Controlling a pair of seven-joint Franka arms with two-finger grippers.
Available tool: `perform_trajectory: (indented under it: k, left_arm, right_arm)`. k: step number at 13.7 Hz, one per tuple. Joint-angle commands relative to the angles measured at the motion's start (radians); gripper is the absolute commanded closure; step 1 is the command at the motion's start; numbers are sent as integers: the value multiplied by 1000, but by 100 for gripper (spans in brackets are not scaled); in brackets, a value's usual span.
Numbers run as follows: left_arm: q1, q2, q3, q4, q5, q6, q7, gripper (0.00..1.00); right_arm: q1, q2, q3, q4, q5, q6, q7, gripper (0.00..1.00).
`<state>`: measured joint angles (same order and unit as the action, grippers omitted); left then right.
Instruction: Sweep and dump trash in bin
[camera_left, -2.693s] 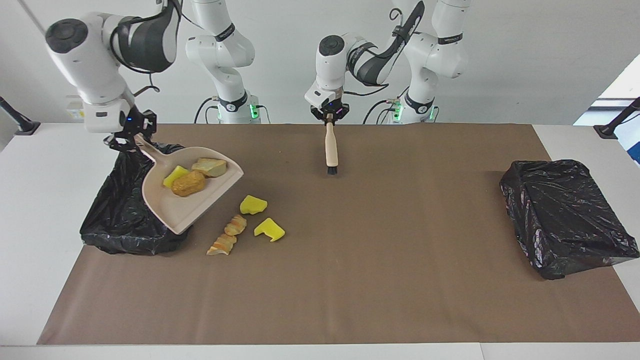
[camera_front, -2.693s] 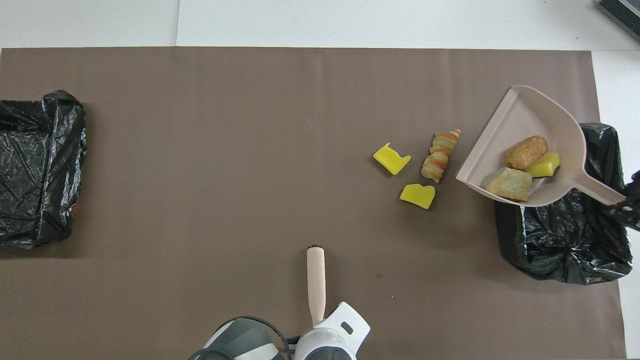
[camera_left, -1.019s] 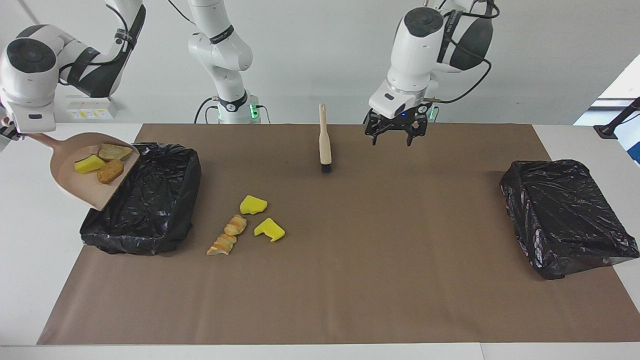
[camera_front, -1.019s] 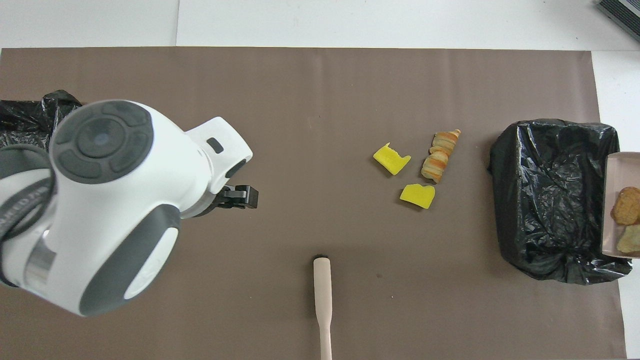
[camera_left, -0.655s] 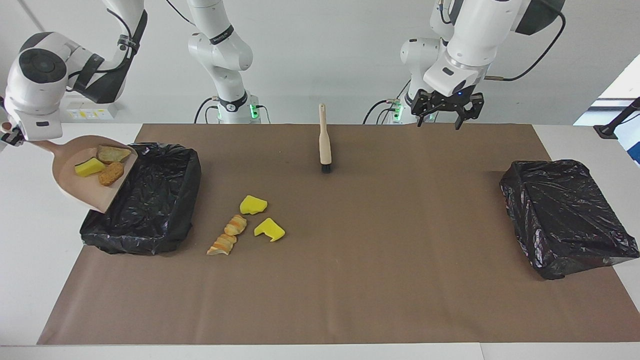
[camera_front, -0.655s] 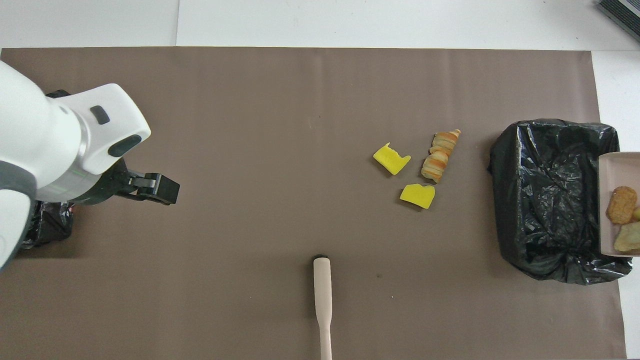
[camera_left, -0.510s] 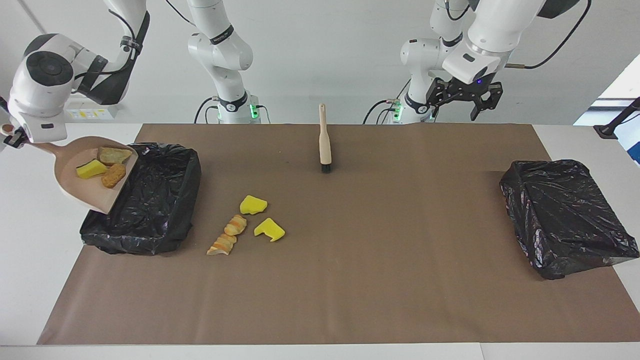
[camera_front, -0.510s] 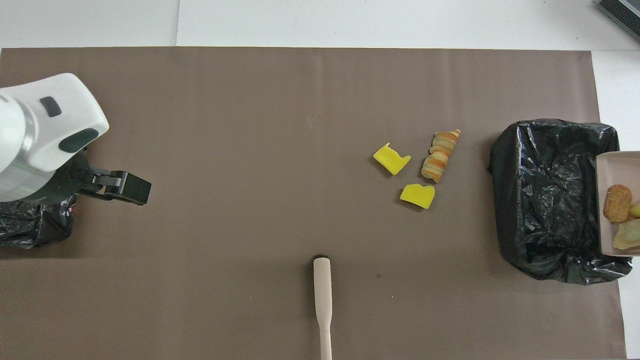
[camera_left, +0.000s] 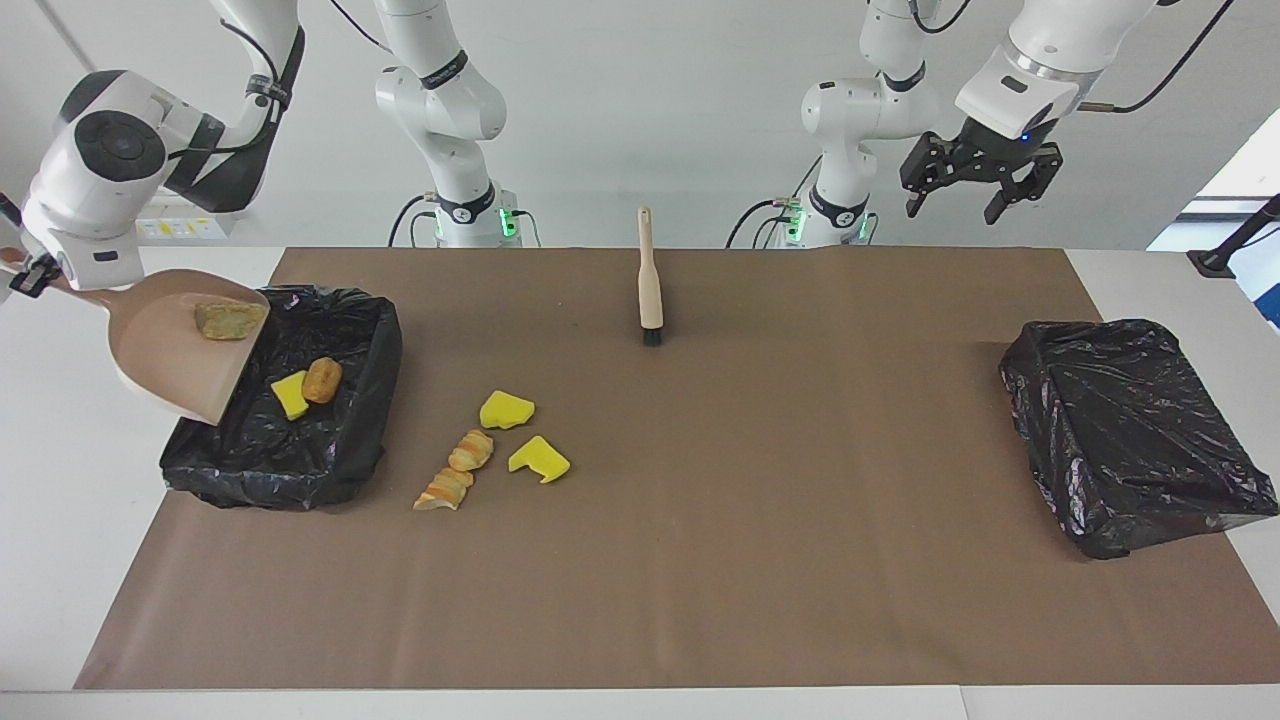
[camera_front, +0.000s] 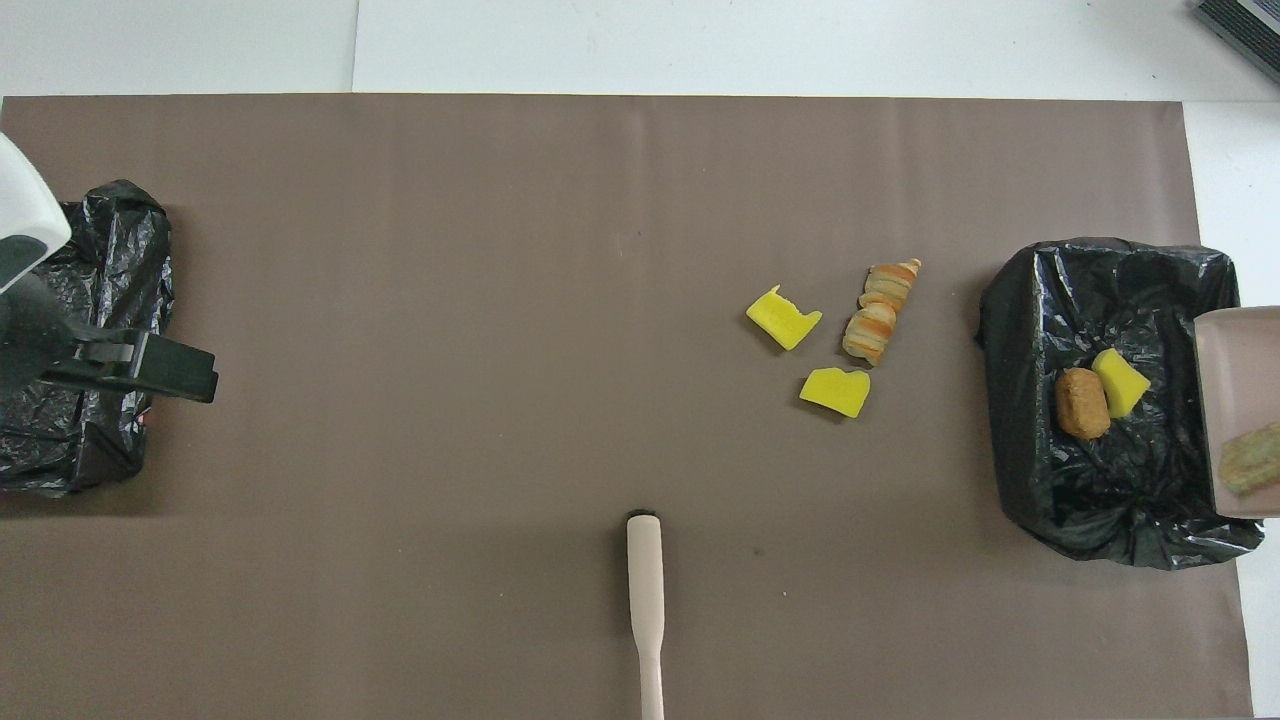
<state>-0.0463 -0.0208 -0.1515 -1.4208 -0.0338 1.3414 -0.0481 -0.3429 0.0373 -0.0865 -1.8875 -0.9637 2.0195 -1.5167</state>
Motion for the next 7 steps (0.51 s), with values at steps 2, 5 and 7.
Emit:
perform_trajectory:
  k: [2, 5, 7]
  left_arm:
    - [23, -31, -5, -52, -18, 30, 20, 0]
    - [25, -36, -2, -56, -14, 32, 20, 0]
    - [25, -39, -2, -70, -9, 54, 20, 0]
  right_arm:
    - [-4, -16, 7, 27, -12, -50, -51, 100]
    - [44, -22, 8, 25, -42, -54, -114, 100]
    - [64, -27, 8, 13, -64, -79, -24, 100]
